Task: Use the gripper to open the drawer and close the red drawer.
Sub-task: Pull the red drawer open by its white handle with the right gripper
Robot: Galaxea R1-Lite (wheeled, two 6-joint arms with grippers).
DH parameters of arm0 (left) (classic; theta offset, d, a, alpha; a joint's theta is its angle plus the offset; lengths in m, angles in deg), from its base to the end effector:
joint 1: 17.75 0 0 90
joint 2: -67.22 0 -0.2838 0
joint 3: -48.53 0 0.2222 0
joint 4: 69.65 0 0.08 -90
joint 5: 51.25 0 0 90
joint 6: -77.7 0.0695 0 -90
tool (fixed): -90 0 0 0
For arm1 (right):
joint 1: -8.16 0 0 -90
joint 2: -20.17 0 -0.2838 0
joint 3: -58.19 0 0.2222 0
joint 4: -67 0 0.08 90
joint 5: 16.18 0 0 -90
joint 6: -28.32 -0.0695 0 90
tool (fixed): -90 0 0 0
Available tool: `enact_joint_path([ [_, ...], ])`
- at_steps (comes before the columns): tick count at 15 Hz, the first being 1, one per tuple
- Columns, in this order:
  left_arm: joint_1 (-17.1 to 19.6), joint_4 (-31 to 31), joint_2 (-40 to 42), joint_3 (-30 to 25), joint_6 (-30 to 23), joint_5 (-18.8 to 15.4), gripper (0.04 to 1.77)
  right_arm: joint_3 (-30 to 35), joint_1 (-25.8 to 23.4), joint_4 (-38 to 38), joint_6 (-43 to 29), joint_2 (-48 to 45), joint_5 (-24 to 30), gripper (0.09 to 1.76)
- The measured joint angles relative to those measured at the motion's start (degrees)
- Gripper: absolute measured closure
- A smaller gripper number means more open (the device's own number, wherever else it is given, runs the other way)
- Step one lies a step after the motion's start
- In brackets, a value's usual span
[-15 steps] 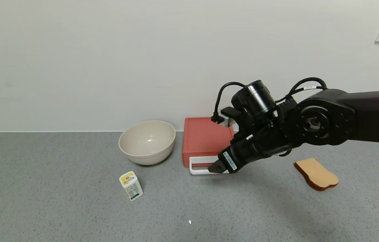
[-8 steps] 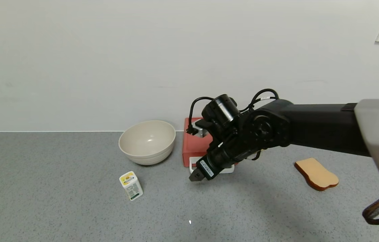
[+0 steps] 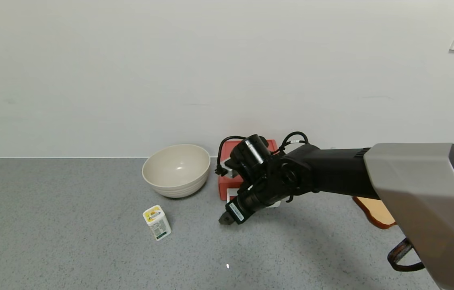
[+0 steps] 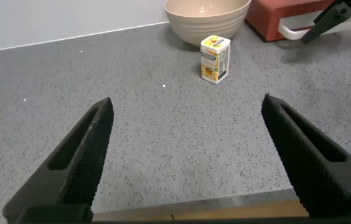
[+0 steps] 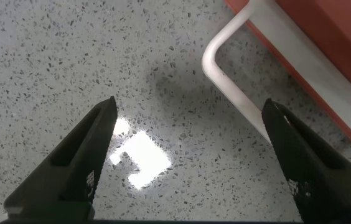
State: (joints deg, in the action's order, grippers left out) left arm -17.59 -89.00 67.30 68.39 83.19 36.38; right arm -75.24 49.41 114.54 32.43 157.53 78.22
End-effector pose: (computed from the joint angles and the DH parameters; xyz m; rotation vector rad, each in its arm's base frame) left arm 0.0745 -0.0027 0.0769 0.0960 -0.0121 -0.0380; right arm 0.3900 0.3491 0.0602 -0.3548 0.8485 0.7737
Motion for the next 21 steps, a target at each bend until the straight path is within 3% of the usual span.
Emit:
enact_joint_path([
  [21,0.0,0.0,0.0,0.0,0.0,0.0,0.09,0.1,0.2,-5.5,-1.4,3.4,-4.9,0.14],
])
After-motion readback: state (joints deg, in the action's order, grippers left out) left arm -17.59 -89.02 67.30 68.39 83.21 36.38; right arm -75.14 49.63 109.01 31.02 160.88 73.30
